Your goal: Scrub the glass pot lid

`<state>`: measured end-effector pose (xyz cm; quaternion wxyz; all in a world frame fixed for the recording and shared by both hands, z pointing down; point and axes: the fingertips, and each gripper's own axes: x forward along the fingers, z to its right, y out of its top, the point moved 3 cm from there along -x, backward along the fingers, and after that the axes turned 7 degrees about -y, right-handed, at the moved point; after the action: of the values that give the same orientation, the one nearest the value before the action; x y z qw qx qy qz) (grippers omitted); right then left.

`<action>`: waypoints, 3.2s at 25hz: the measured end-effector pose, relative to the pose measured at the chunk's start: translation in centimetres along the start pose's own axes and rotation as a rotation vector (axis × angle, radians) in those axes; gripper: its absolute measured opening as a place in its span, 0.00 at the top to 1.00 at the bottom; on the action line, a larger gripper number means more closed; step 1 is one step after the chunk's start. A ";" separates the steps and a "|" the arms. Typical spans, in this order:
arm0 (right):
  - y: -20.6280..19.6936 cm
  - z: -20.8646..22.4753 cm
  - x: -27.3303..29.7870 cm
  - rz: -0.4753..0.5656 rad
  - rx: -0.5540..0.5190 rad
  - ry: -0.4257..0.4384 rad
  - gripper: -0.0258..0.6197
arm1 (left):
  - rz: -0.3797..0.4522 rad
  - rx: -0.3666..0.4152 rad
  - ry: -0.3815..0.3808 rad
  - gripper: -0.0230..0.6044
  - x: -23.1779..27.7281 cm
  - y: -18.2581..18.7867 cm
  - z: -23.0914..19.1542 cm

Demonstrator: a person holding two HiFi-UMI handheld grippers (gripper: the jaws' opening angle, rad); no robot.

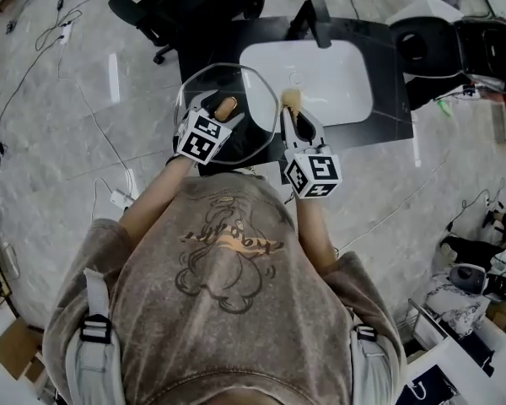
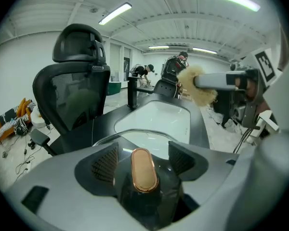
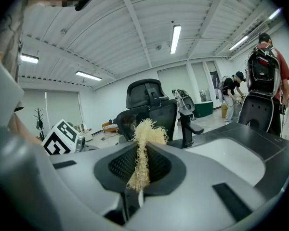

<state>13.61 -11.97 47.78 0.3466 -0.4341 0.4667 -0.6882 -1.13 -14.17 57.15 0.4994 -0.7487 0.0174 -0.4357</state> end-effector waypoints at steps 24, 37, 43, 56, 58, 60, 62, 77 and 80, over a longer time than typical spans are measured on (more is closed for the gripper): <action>-1.3 0.7 0.0 -0.034 0.011 -0.025 0.90 | -0.045 -0.083 0.044 0.67 3.4 -4.1 -0.6; -1.7 0.9 -0.2 -0.035 0.015 -0.047 0.90 | -0.067 -0.124 0.060 0.68 3.3 -4.1 -0.7; -1.7 1.1 -0.4 -0.033 0.011 -0.057 0.90 | -0.063 -0.103 0.039 0.68 2.1 -3.8 -0.9; -0.4 1.1 -0.5 -0.007 -0.035 -0.068 0.90 | 0.052 0.090 0.022 0.68 -5.2 5.7 -1.2; -0.2 1.2 -0.5 -0.001 -0.029 -0.072 0.90 | 0.063 0.063 0.003 0.68 -5.4 5.9 -1.4; 0.1 1.5 -0.5 0.008 -0.021 -0.082 0.90 | 0.094 -0.018 -0.041 0.68 -5.6 6.1 -1.7; 0.4 1.9 -0.7 0.016 -0.016 -0.095 0.90 | 0.133 -0.114 -0.095 0.68 -5.9 6.5 -2.0; 1.3 2.2 -1.3 0.044 0.035 -0.090 0.90 | 0.487 -0.851 -0.702 0.68 -8.0 8.8 -1.6; 1.1 1.8 -1.2 0.039 0.030 -0.074 0.90 | 0.567 -1.039 -0.889 0.68 -8.3 9.0 -0.6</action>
<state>15.78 -11.91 46.71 0.3834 -0.4447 0.4517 -0.6717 -3.05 -15.29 45.08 0.1340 -0.9611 0.2103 0.1186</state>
